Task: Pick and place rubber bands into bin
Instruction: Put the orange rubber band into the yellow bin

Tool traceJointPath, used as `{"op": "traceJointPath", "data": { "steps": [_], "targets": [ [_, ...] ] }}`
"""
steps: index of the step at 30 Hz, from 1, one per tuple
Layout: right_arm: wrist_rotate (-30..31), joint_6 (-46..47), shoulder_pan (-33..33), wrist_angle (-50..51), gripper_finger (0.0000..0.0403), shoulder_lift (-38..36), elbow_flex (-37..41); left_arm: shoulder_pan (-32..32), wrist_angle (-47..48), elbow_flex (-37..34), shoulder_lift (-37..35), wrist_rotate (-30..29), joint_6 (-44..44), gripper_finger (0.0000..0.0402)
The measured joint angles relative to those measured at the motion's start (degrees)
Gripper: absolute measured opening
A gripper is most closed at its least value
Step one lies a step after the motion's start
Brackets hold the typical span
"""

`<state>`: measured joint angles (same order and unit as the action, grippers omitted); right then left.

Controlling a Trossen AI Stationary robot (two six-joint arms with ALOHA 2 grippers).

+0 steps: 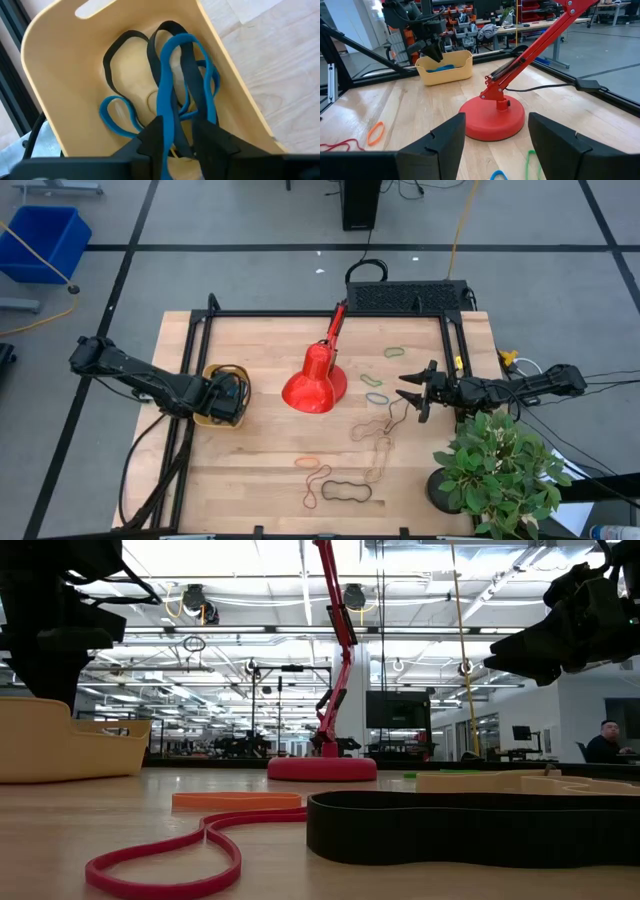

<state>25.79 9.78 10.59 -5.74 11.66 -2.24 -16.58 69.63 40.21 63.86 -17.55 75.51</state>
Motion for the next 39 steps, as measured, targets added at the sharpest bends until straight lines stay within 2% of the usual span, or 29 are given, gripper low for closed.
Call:
{"op": "traceJointPath", "data": {
  "steps": [4,9,18,22,28,33,39],
  "targets": [
    [0.0,0.0,0.0,0.0,0.021,0.0,0.0,0.0,0.0,0.0,0.0,0.0,-0.2,0.0155],
    [0.0,0.0,0.0,0.0,0.021,0.0,0.0,0.0,0.1,1.1,-0.2,-0.1,-4.5,0.0196],
    [-0.1,0.0,0.0,0.0,0.021,0.0,0.0,0.0,-1.4,9.6,-0.2,-3.6,-18.2,0.0212],
    [-0.1,-0.1,0.0,0.0,0.021,0.0,0.0,-0.1,-7.4,12.2,-0.3,-2.8,-27.1,0.0212],
    [-0.1,-0.2,0.0,0.0,0.021,0.0,0.0,-2.3,-23.8,12.6,-0.2,1.6,-43.0,0.0212],
    [-0.1,-0.2,0.0,0.0,0.021,0.0,0.0,-4.9,-36.4,12.6,-0.2,2.6,-47.7,0.0212],
    [-0.1,-0.2,0.0,0.0,0.021,0.0,0.0,-7.9,-44.7,12.6,1.6,2.5,-49.7,0.0212]
  ]
}}
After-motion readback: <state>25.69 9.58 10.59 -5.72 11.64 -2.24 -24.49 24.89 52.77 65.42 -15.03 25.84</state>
